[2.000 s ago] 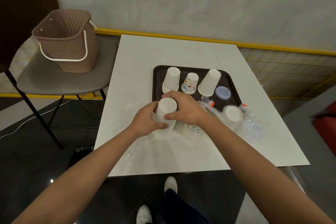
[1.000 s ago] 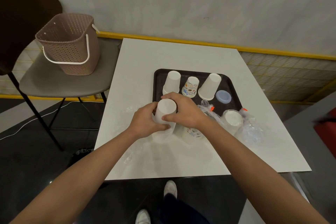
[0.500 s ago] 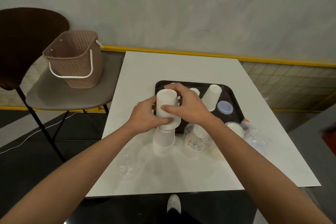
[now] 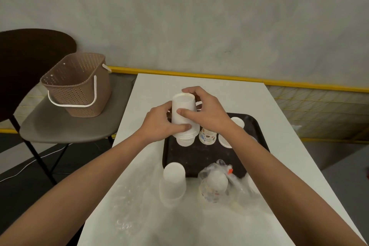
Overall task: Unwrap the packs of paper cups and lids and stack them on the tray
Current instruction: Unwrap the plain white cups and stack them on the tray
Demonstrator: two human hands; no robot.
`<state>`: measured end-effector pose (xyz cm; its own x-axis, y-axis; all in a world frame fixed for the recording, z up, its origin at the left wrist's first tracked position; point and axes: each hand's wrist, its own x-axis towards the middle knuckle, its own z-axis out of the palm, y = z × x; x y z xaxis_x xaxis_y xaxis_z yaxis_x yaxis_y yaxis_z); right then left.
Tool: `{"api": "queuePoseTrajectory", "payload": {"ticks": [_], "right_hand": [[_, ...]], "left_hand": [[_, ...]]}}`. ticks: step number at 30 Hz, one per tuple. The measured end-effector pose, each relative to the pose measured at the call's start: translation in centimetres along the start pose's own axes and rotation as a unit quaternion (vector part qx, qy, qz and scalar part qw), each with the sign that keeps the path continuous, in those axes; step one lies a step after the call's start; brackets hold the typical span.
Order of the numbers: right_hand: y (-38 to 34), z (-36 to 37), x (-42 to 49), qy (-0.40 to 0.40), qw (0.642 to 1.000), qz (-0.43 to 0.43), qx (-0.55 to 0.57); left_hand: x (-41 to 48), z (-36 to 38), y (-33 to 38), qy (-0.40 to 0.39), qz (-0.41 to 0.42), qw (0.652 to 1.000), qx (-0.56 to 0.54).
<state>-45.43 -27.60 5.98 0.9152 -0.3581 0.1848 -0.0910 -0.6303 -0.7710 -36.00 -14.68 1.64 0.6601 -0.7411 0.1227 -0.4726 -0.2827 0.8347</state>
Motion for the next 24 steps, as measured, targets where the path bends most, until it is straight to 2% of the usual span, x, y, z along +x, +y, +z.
{"api": "queuePoseTrajectory", "payload": {"ticks": [11,24], "right_hand": [[5.7,-1.0,6.3,-0.036,0.999,0.035,-0.01],[11.6,0.7,7.5,-0.075,0.994,0.069,0.026]], "left_hand": [[7.6,2.4,-1.8,0.002,-0.043,0.996,0.082],[9.2,5.7,-5.7,-0.039,-0.095,0.991,0.082]]}}
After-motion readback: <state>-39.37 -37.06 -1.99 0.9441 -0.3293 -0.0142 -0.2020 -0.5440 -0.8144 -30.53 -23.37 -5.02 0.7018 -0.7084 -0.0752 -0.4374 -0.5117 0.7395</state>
